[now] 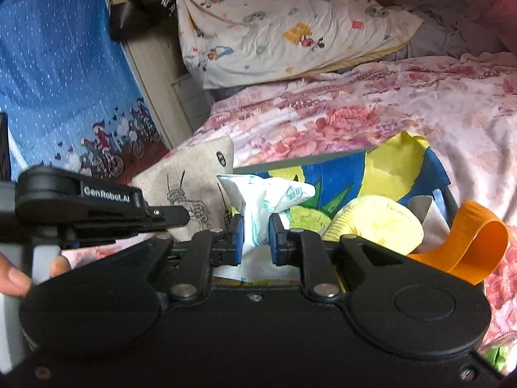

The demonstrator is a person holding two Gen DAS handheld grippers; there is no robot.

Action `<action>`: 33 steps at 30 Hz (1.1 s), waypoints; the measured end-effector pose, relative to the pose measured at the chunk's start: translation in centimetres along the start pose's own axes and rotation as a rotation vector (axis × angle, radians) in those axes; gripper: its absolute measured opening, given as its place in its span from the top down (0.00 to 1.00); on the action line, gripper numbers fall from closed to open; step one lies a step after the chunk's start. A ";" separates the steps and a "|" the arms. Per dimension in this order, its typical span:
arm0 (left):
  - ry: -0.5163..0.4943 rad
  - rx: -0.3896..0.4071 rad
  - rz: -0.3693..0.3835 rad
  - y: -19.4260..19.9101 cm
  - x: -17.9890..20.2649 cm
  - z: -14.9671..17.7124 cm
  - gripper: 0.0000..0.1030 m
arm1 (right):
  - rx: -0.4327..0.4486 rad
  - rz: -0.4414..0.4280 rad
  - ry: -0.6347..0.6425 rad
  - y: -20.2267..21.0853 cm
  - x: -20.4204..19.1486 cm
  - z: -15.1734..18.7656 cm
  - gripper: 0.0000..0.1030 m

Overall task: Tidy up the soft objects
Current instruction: 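Carry the beige pouch and white tissue pack onto the dinosaur drawing frame, then open both grippers to release the items and lift away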

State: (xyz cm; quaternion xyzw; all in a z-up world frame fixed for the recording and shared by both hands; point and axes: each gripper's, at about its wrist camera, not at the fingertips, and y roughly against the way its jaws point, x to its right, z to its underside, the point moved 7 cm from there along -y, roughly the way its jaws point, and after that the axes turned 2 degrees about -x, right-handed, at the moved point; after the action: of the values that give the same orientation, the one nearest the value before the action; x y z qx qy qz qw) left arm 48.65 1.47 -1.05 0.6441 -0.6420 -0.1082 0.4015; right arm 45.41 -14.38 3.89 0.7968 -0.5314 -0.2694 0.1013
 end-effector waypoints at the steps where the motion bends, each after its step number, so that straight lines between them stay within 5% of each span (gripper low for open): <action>1: 0.008 -0.002 -0.004 -0.1 -0.1 -0.1 0.95 | -0.007 -0.004 0.004 -0.2 -0.1 0.0 0.88; 13: 0.057 0.014 -0.148 -0.4 -3.3 -0.5 0.92 | -0.036 -0.005 0.013 -0.9 -0.2 0.1 0.82; 28: 0.075 -0.076 -0.154 -1.6 -4.3 2.3 0.91 | -0.052 -0.012 0.016 -1.5 -0.2 0.2 0.70; 33: 0.052 -0.068 -0.171 -1.2 -4.1 2.5 0.83 | -0.048 -0.012 0.012 -1.4 -0.2 0.1 0.64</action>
State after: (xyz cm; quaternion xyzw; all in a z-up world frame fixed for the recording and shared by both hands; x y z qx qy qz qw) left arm 47.26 4.10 -5.03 0.6853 -0.5699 -0.1469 0.4290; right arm 46.39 -13.57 3.21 0.7989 -0.5193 -0.2779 0.1222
